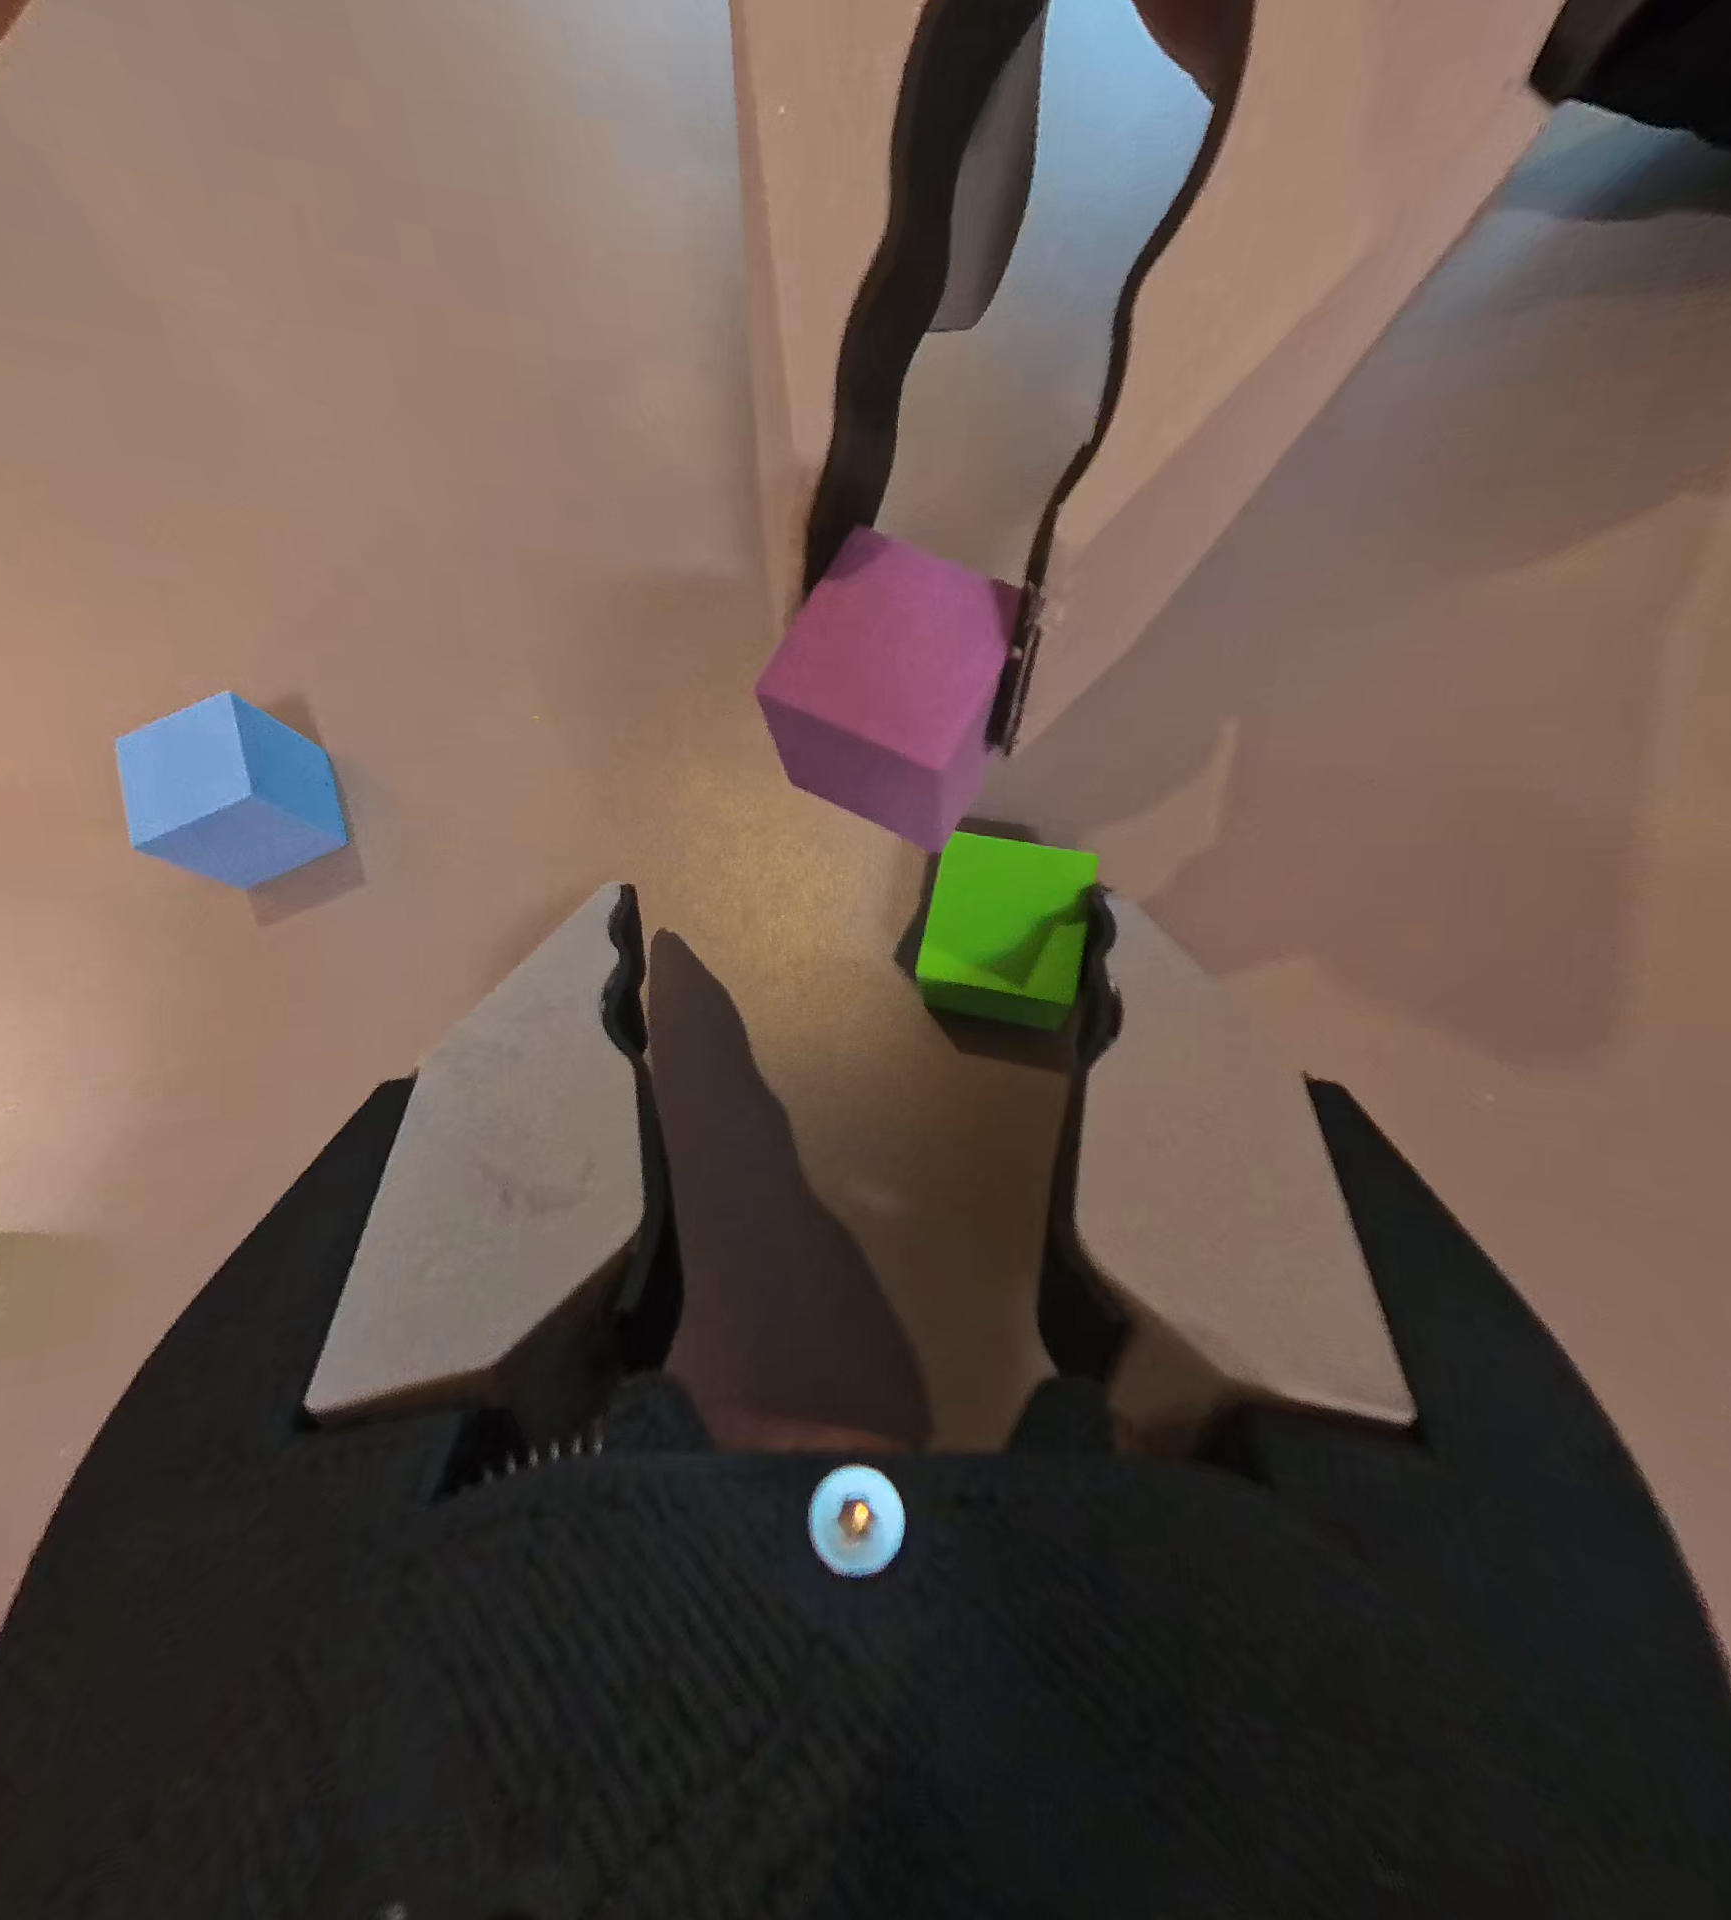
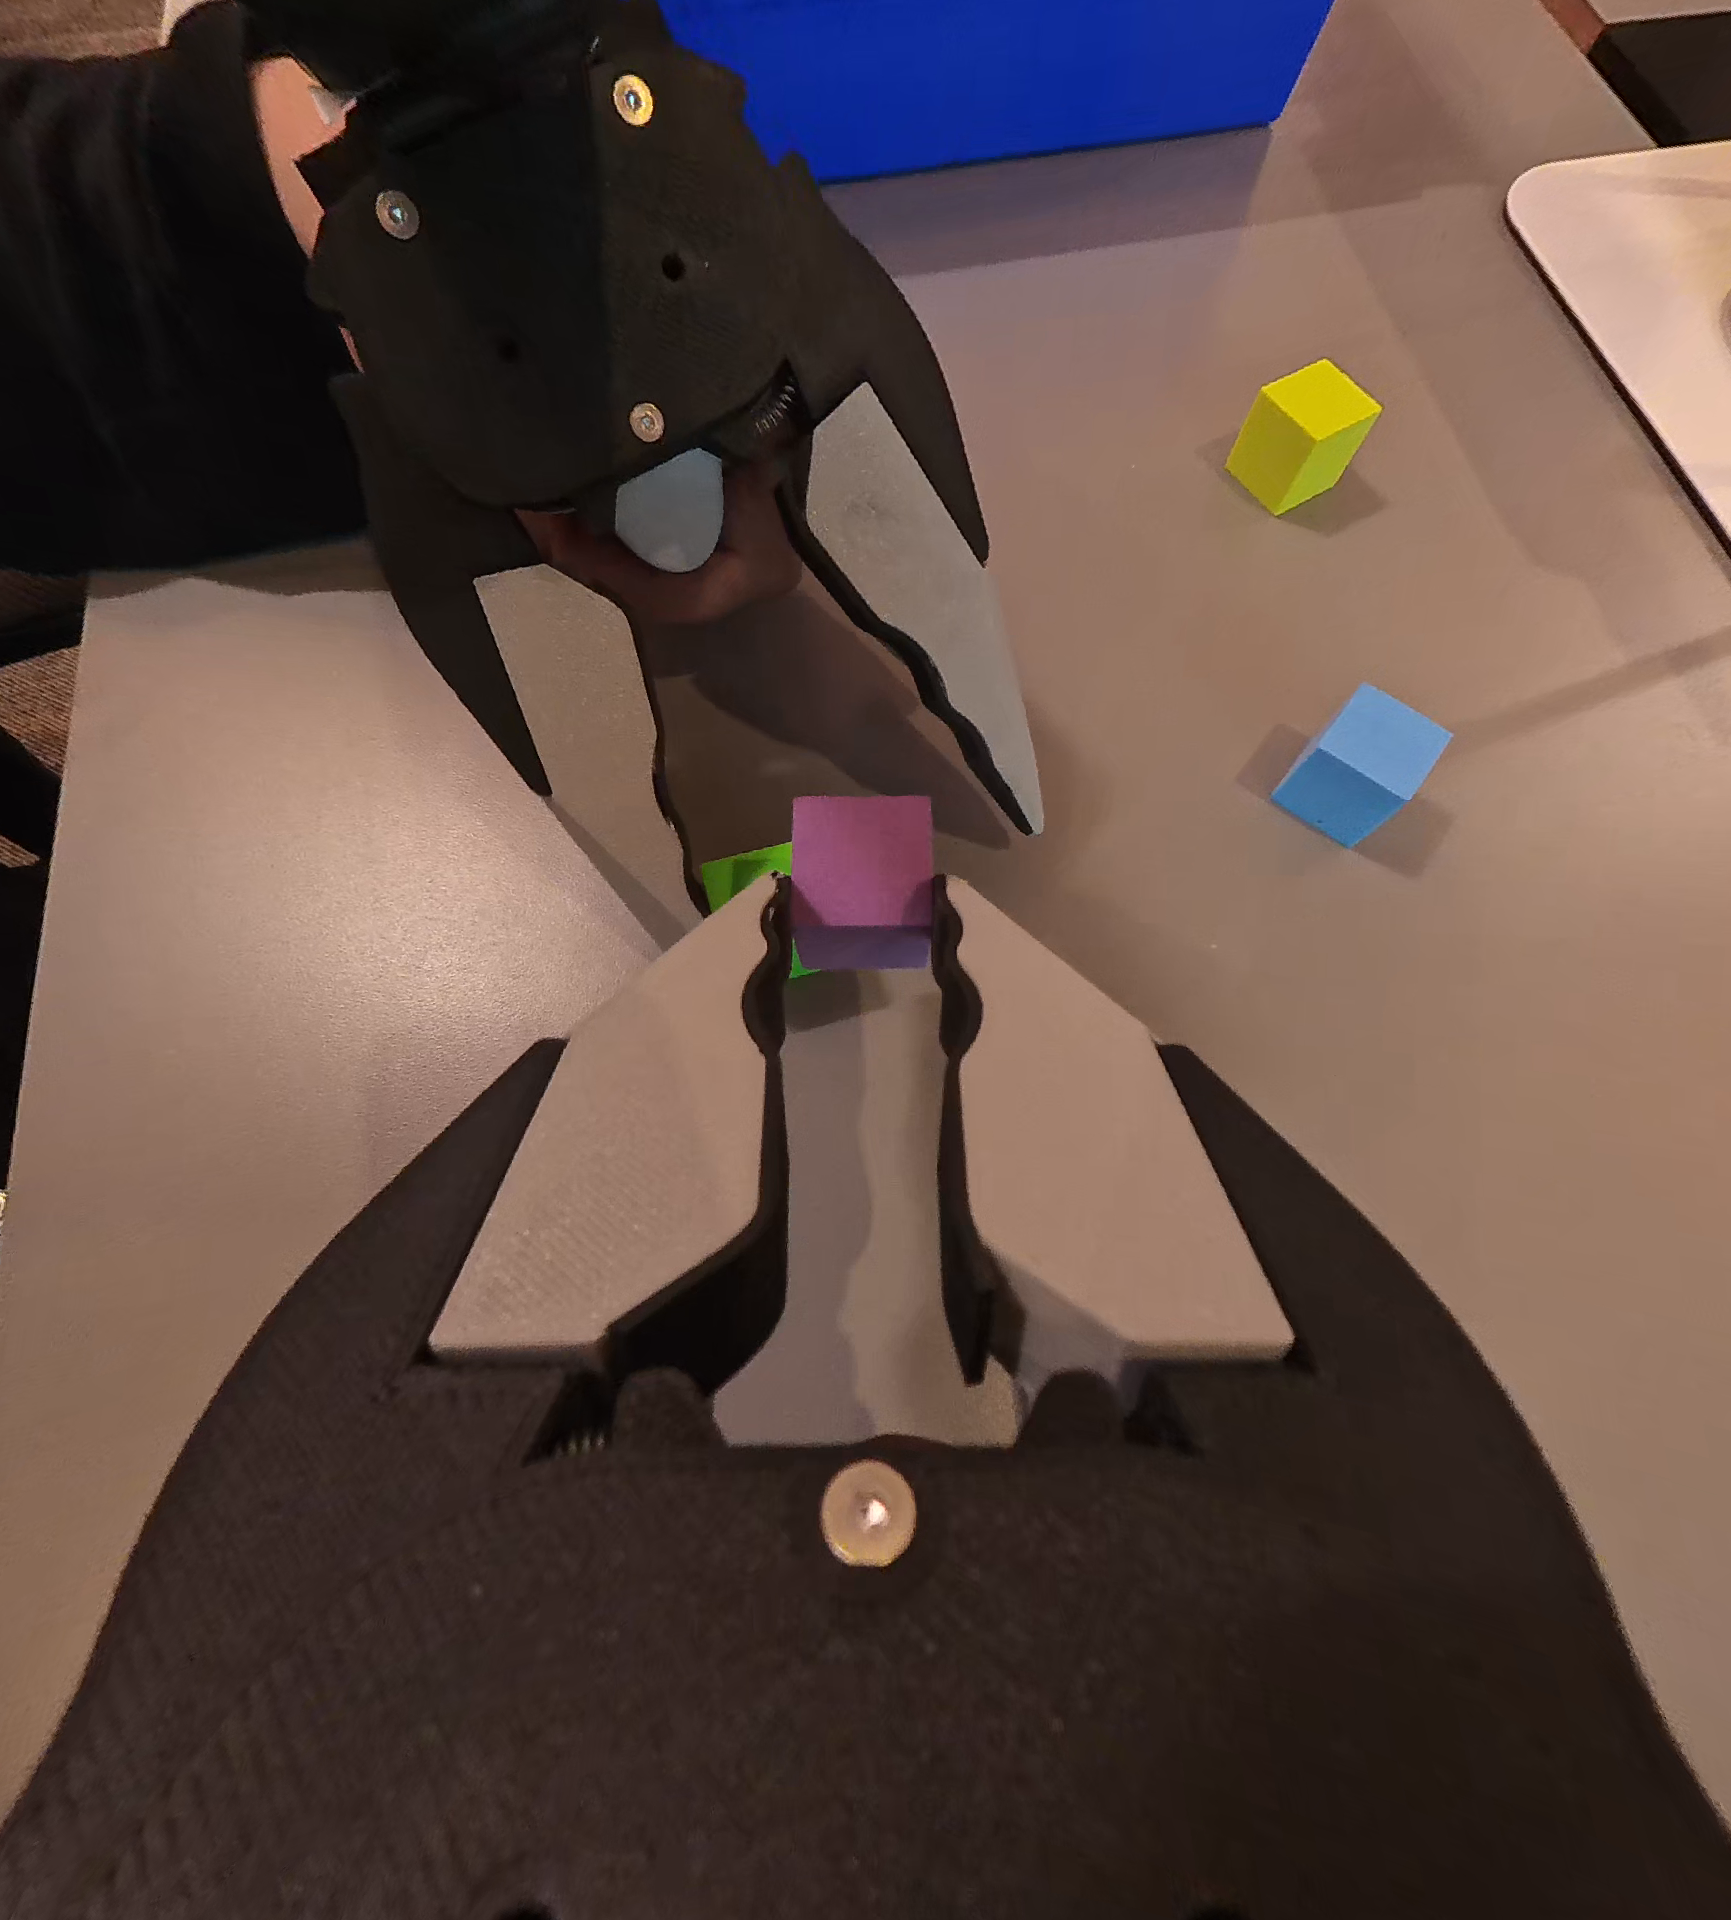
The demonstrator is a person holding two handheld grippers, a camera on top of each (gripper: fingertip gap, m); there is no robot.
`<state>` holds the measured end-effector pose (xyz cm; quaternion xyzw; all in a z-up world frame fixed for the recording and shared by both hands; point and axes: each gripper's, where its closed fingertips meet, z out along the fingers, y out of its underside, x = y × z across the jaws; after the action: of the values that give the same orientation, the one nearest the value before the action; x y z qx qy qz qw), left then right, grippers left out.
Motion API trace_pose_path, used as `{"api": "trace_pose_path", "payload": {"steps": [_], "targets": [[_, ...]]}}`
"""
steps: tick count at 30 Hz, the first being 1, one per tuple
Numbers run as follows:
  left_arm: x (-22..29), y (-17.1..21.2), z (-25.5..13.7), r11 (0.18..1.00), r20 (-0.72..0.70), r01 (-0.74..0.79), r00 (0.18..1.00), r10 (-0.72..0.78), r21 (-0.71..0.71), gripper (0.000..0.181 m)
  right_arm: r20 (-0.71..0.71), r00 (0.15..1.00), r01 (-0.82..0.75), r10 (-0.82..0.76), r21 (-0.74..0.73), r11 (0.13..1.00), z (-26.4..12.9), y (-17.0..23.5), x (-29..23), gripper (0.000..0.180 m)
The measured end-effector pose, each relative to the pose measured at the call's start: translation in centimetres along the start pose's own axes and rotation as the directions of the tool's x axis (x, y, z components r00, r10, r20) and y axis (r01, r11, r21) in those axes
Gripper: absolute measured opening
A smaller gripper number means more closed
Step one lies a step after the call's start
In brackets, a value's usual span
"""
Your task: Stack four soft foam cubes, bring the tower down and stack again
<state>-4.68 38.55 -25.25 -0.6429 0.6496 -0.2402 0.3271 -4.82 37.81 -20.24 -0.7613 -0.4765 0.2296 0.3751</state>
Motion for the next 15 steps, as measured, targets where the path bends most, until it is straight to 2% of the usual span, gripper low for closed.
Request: {"api": "trace_pose_path", "payload": {"steps": [15], "targets": [[-0.74,0.32,-0.14,1.000,0.006,0.014,1.000,-0.014,0.000,0.084,0.006,1.000,0.007,-0.007,-0.010,1.000,0.20,0.12,-0.15,0.024]]}}
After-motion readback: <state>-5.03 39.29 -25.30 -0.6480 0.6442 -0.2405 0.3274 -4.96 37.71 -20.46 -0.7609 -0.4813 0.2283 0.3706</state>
